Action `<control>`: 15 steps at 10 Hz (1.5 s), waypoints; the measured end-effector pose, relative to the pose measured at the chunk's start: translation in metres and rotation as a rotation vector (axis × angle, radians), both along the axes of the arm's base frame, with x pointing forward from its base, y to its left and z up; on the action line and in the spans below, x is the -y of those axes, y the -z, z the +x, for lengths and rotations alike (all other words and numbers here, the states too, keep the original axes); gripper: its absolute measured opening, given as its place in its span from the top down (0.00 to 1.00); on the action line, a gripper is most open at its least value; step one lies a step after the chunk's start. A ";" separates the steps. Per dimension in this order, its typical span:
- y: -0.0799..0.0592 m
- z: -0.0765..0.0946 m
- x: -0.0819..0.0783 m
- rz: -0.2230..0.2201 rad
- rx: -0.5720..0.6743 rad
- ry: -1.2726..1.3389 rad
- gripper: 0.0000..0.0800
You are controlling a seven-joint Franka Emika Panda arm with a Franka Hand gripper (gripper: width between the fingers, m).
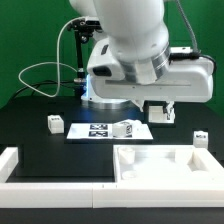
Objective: Assemble one leg
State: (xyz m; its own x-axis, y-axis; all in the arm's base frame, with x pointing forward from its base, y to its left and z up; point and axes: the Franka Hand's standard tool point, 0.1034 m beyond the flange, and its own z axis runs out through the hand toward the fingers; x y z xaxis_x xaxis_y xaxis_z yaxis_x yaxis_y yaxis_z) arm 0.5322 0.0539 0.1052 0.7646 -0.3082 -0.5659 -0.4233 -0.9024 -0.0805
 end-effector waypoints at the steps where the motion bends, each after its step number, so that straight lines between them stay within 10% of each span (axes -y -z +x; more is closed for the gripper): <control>1: 0.000 0.001 -0.001 -0.014 0.041 0.002 0.65; 5: -0.043 0.073 -0.014 -0.152 0.406 -0.243 0.65; 15: -0.053 0.095 -0.049 -0.272 1.066 -0.497 0.65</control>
Offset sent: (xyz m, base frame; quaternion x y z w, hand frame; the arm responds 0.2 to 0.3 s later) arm 0.0772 -0.0084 0.0562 -0.0943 0.2153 -0.2049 0.9501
